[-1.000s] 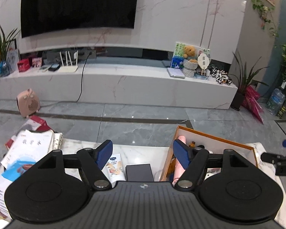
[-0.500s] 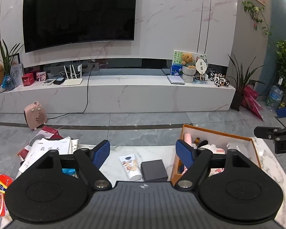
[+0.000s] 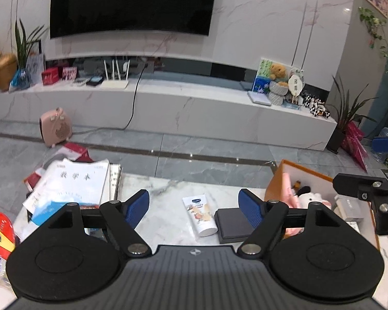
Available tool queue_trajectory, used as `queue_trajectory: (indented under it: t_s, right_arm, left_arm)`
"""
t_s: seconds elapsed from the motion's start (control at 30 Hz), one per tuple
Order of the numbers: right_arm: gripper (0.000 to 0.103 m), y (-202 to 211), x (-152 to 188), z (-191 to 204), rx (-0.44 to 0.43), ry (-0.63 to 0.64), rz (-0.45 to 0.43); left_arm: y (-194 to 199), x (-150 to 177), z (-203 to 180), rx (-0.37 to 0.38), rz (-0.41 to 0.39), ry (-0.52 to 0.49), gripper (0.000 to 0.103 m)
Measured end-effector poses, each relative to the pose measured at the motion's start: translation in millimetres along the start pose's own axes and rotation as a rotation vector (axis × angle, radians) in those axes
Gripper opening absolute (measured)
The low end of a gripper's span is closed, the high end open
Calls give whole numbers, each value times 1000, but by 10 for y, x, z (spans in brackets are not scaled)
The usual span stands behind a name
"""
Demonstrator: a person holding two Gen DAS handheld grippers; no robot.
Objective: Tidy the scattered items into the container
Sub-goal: 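Withdraw both tools from the orange box toward the remaining table items, then grasp the black box with the right tool while the left tool grasps the Vaseline tube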
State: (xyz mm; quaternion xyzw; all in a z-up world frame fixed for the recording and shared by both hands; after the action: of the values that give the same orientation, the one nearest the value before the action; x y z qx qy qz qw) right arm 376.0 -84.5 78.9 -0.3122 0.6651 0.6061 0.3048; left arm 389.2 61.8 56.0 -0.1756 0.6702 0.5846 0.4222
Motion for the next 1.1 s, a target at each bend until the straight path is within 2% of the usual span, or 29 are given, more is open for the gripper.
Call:
queue_trajectory:
  t_s: [0.37,0.67,0.87,1.0,1.1]
  right_arm:
    - [95,-726,-21,225,-1,48,88]
    - [95,-1483,207,307,1,126,210]
    - [95,-1917,369,361,10,169,319]
    - [95,-2178,473,388,-11,169,415]
    - [95,-2336,547,413,-18,186,456]
  left_arm:
    - [-545,-7,96,7,60,14,89]
    - [-1137,73,111,4,155,-20,89]
    - [-1490,175,55,-4,213,-38,89]
    - [-1698,228,0,-8,255,-69,89]
    - [-1838,260,-27,-3,280,-78,89]
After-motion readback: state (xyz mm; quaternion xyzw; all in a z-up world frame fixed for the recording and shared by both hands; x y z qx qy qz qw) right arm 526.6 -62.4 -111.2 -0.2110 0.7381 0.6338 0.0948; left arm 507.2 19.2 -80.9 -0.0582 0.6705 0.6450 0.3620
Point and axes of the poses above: each gripper's, at about its wrist camera, not at the fingertips, and y roughly against the way its jaws point, z to its left, x to its underside, the point moved 3 cm from there along -y, roughly the way its jaws point, and after that the axes turned 12 degrees about -y, right-handed, at the moved point
